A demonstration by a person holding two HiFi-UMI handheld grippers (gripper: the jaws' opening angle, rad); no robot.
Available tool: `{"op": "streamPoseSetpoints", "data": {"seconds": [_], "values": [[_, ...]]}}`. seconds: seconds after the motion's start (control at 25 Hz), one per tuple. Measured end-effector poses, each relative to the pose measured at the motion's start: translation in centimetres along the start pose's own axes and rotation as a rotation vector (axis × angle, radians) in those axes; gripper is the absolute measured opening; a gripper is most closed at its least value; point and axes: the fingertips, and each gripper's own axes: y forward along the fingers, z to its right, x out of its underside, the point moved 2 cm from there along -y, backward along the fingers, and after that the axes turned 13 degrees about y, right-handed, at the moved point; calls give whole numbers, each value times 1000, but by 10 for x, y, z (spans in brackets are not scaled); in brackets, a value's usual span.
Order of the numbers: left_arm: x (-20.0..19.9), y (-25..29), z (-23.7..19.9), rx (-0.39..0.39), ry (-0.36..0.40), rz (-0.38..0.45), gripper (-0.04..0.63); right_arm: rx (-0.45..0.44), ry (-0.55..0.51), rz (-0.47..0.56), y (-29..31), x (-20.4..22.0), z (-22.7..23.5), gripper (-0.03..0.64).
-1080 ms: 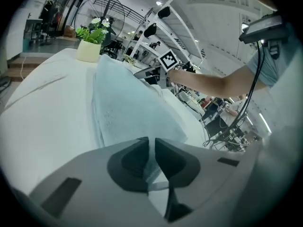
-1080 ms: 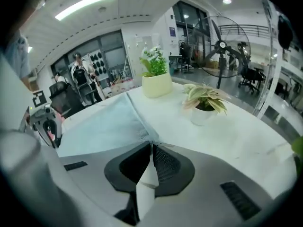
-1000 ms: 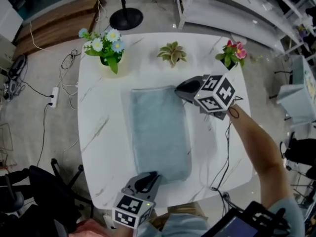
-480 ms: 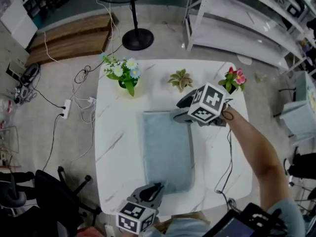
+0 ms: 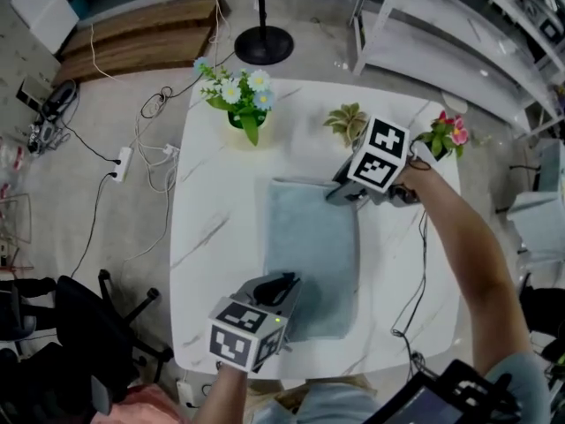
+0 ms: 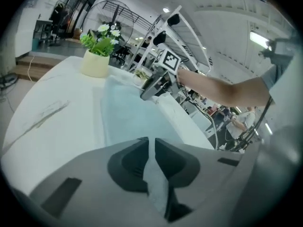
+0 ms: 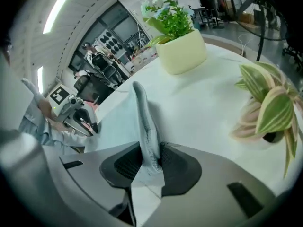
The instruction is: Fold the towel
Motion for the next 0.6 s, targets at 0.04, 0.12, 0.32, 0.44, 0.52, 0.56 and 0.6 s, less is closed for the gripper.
{"op": "streamPoseSetpoints", "data": {"seconds": [0.04,0.12,0.32,0.44,0.52,0.56,0.6], "values": [[2,4,-8,3,-22,-34,46,-14,10,9,0,-1,-1,116],[7,12,-17,6,-49,-89,23,-30,17,52,-4,-5,-1,90],[11,20,-22,7,-106,-85,8,-32,-72,167,-26,-14,-28,67],[9,17,-21,-24,-76,-64,9,23,-193,217,-46,-17,-64,66],[3,4,-17,-45,-49,-18,9,80,-274,254,-58,-15,-92,66],[0,-6,-14,-50,-41,11,9,111,-313,270,-63,-13,-106,67],[-1,-17,-10,-53,-39,43,9,144,-348,284,-66,-8,-120,67]]}}
